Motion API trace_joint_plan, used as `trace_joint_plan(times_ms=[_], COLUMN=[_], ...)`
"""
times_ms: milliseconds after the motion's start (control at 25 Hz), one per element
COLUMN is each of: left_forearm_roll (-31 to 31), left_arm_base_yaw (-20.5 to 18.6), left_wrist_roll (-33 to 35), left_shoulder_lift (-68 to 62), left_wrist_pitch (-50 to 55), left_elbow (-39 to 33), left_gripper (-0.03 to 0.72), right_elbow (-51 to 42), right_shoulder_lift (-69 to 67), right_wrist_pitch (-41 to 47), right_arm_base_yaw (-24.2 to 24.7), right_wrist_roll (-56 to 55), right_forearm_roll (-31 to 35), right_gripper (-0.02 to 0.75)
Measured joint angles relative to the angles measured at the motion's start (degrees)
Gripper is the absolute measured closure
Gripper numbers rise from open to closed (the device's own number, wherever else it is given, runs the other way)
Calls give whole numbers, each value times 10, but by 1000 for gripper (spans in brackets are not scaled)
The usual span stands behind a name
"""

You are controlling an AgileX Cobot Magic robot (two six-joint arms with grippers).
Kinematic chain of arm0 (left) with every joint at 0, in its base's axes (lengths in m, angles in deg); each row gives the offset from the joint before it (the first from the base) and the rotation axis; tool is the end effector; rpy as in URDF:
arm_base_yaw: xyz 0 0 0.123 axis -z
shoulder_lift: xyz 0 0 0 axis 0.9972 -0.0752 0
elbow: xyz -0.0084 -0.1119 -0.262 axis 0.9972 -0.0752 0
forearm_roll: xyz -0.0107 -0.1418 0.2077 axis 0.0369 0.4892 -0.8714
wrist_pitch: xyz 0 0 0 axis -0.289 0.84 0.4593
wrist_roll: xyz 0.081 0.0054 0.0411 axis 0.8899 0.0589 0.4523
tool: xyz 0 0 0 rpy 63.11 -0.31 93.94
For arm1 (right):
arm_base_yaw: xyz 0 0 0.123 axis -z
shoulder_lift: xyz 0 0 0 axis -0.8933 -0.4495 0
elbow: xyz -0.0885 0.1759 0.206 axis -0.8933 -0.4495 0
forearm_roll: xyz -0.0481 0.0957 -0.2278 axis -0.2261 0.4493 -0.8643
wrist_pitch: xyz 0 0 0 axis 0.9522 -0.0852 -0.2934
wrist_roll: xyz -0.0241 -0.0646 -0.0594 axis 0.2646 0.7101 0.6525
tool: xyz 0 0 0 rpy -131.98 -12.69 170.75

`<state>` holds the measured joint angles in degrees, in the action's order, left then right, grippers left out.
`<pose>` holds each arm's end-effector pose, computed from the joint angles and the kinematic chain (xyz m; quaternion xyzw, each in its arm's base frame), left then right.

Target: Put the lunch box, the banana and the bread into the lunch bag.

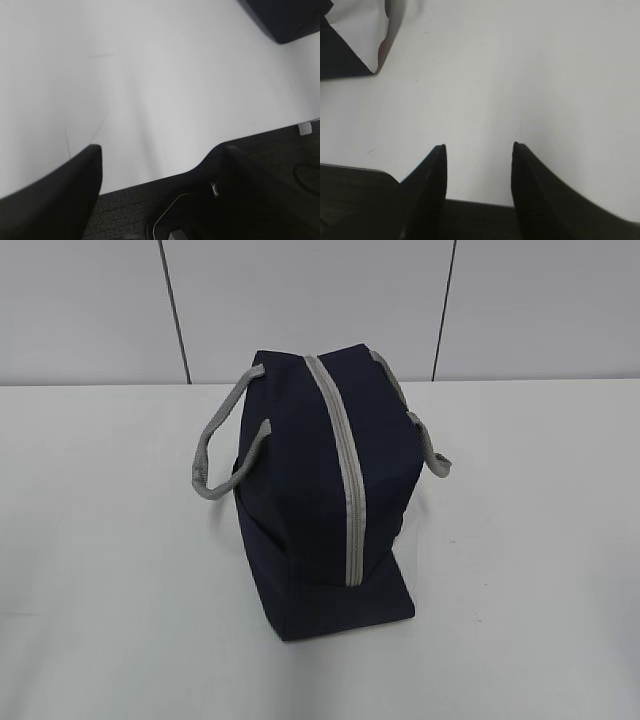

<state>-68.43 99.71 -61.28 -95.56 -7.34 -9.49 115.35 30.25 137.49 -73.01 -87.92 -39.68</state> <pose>0.0456 -0.0129 0.2748 0.0977 0.9312 -0.0573 0.3463 0.0138 -0.0034 0.2711 -0.0462 0.9039 0.0154 0.4249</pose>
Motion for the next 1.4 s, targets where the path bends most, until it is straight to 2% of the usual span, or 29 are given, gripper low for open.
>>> trace_joint_plan(times_ms=[400, 840, 1000, 1240, 1400], left_forearm_roll=[1, 1, 1, 1, 2], left_arm_base_yaw=[-35, -39, -63, -122, -129], left_wrist_roll=[0, 0, 0, 0, 0], left_shoulder_lift=[0, 23, 81, 188, 218], left_wrist_pitch=[1, 2, 2, 8, 14], left_elbow=[0, 0, 0, 0, 0], left_gripper=[191, 191, 191, 191, 191], right_elbow=[0, 0, 0, 0, 0], right_shoulder_lift=[63, 93, 93, 93, 93], right_wrist_pitch=[0, 0, 0, 0, 0], right_arm_base_yaw=[19, 57, 57, 57, 57], right_wrist_roll=[0, -1, -1, -1, -1], right_forearm_roll=[0, 0, 0, 0, 0], right_gripper=[402, 402, 402, 402, 402])
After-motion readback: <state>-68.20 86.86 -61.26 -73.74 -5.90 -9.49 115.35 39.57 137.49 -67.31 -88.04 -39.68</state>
